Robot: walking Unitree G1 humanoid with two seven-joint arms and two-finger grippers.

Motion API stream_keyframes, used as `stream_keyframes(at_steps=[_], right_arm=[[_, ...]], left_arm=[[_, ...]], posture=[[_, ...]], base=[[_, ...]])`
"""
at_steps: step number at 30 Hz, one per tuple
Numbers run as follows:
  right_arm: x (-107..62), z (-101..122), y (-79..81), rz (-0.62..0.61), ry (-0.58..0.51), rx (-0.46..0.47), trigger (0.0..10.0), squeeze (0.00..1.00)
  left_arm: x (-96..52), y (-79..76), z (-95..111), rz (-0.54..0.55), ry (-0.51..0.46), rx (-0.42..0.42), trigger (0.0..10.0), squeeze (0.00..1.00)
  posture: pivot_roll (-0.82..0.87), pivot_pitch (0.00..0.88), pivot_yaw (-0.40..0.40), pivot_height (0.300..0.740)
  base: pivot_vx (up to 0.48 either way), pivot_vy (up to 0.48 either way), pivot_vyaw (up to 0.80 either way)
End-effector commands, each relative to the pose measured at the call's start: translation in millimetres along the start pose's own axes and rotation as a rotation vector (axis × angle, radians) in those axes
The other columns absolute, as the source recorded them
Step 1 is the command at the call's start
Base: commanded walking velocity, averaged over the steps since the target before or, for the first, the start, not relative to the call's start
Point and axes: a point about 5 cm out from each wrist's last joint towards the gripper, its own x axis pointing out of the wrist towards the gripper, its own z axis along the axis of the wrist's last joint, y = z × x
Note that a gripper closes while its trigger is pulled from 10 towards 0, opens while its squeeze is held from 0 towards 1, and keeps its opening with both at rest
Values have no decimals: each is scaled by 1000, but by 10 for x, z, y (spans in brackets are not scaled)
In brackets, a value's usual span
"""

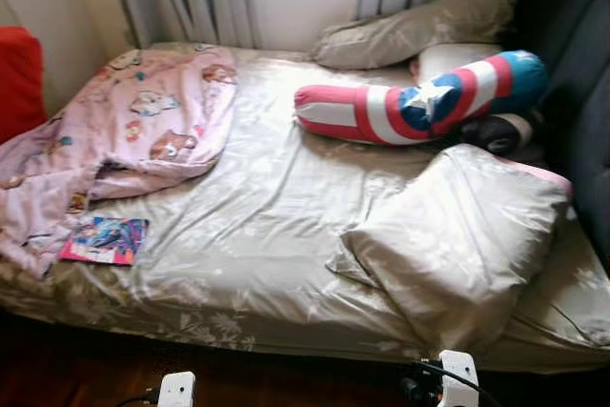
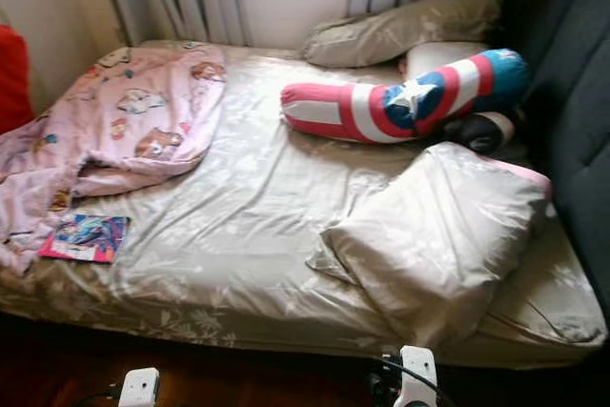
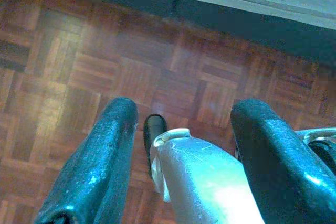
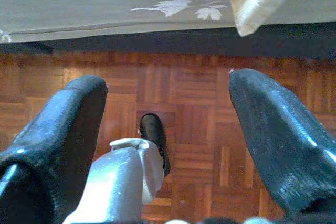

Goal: Clean up the room

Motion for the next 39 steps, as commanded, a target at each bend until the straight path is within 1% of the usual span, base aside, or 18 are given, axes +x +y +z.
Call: stream_keyframes(at_steps=[1, 4, 12, 22, 31, 39], right_arm=[[5, 9, 10, -3, 1, 5, 10000, 0], [6, 11, 11, -4, 1, 5, 10000, 0], [0, -18, 12, -10, -1, 20, 10000, 0], [-2, -18, 10, -11, -6, 21, 10000, 0], [2, 2, 8, -18, -15, 28, 10000, 0], [4, 10, 10, -20, -19, 32, 10000, 0]], left_arm=[[-21, 54, -56, 17, 21, 11, 10000, 0], [-19, 49, -62, 23, 25, -14, 10000, 0], [-20, 29, -79, 13, 28, 3, 10000, 0], [-39, 85, -108, 26, 32, -4, 10000, 0], [-33, 64, -103, 26, 32, -11, 10000, 0], [-37, 84, -106, 30, 32, -14, 10000, 0]], posture=[[88, 0, -3, 740], [88, 0, -8, 740], [75, 0, 0, 740], [75, 0, 2, 740], [84, 0, -2, 740], [86, 0, -2, 740]], base=[[0, -465, -738], [0, -455, -738], [0, 0, -709], [0, 0, 0], [354, 0, 0], [391, 0, 0]])
